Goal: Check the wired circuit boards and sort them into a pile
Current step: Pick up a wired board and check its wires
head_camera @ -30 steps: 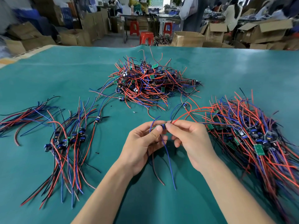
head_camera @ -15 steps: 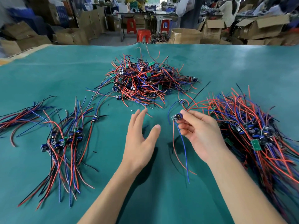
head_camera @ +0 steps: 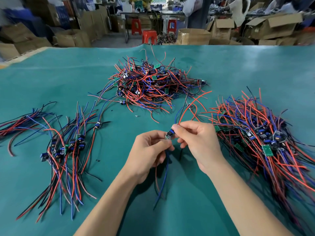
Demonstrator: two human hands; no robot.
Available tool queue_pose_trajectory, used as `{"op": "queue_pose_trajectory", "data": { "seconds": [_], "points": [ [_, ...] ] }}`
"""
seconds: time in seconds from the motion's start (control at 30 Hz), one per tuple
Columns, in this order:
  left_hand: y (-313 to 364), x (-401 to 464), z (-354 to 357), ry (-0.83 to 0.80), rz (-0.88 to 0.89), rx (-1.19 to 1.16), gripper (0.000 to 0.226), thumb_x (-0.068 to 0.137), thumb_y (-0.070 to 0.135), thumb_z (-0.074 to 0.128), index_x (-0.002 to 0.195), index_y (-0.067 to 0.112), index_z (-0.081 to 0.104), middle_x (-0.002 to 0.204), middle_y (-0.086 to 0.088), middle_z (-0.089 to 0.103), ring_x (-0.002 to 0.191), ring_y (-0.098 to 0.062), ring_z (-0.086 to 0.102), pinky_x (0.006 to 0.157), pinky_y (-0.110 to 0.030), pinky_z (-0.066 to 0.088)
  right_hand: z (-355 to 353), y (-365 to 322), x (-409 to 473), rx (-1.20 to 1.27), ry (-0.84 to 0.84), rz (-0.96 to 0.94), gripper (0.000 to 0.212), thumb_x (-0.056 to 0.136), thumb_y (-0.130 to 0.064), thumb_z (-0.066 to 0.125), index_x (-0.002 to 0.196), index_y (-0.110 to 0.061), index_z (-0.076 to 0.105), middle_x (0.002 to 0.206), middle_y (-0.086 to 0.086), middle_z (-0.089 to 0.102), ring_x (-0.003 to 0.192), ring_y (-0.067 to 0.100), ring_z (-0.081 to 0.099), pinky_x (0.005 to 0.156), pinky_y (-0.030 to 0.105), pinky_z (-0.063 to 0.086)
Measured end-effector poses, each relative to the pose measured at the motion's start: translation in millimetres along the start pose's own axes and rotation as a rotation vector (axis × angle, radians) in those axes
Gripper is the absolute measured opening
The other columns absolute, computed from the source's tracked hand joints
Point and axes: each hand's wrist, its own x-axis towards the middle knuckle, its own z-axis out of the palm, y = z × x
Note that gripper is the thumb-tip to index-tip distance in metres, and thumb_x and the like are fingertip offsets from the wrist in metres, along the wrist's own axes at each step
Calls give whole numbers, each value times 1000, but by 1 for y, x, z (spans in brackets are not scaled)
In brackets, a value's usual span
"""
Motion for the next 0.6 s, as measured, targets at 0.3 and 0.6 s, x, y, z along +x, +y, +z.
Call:
{"op": "queue_pose_trajectory", "data": {
  "seconds": [0.3, 0.6],
  "points": [
    [3, -1, -1, -74, -1, 43, 23, 87, 33, 57, 75, 17, 67, 54, 1, 35, 43, -15, 19, 39, -20, 19, 0, 5, 1, -1, -37, 15, 18, 92, -13, 72, 76, -13, 78, 62, 4, 70, 55, 12, 53, 50, 21, 44],
    [2, -1, -1, -86, -8, 84, 38, 93, 46, 57, 73, 16, 68, 50, 6, 22, 44, -16, 11, 41, -18, 15, -7, 6, 5, 27, 40, 3, 14, 88, -12, 78, 74, -17, 78, 70, -2, 70, 55, 10, 54, 50, 22, 46]
  ]
}}
